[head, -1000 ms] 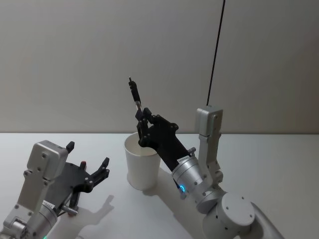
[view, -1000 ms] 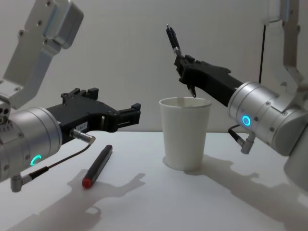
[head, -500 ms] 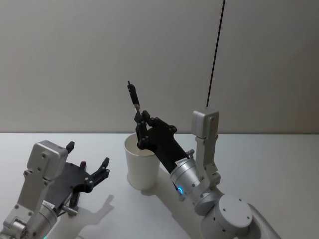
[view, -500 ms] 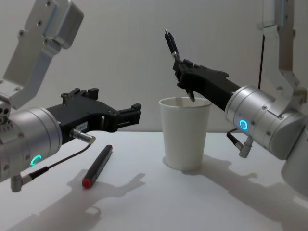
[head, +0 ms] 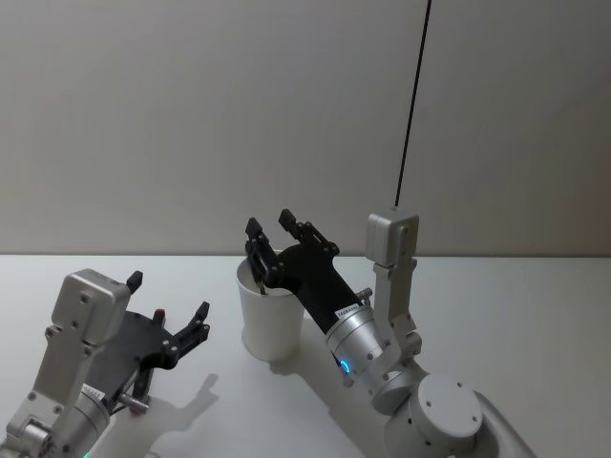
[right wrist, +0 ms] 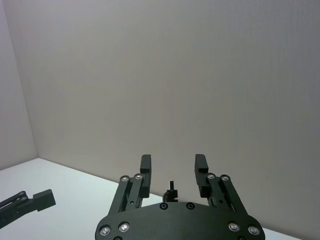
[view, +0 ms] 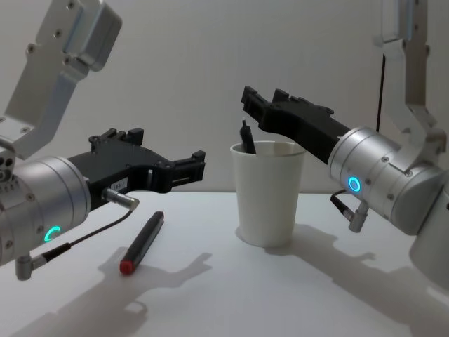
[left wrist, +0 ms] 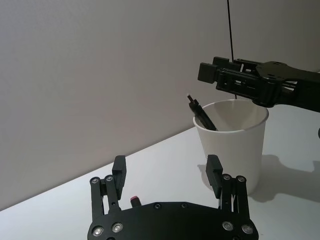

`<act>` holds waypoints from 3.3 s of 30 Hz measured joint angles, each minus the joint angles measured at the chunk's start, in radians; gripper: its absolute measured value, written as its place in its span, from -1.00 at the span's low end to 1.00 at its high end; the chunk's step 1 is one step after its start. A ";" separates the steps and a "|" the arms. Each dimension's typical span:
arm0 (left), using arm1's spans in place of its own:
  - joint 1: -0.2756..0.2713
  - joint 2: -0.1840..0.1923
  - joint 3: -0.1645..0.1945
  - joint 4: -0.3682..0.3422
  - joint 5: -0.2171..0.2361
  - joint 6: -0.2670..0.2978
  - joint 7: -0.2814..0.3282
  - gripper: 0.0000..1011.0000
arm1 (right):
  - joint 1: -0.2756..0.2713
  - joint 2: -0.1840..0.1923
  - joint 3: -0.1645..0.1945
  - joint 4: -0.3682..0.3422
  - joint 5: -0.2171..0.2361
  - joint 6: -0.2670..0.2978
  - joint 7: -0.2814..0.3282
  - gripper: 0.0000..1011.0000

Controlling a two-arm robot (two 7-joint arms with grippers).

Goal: Place the pen into the pen holder.

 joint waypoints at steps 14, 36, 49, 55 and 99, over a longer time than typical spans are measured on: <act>0.000 0.000 0.000 0.000 0.000 0.000 0.000 0.99 | -0.003 -0.001 0.004 -0.006 0.001 0.005 -0.001 0.82; 0.000 0.000 0.000 0.000 0.000 0.000 0.000 0.99 | -0.098 0.021 0.092 -0.252 0.113 0.164 -0.082 0.98; 0.000 0.000 0.000 0.000 0.000 0.000 0.000 0.99 | -0.136 0.047 0.098 -0.304 0.113 0.185 -0.105 0.98; 0.000 0.000 0.000 0.000 0.000 0.000 0.000 0.99 | -0.188 0.091 0.095 -0.355 0.093 0.202 -0.127 0.98; 0.000 0.000 0.000 0.000 0.000 0.000 -0.001 0.99 | -0.471 0.336 0.076 -0.635 -0.015 0.290 -0.251 0.98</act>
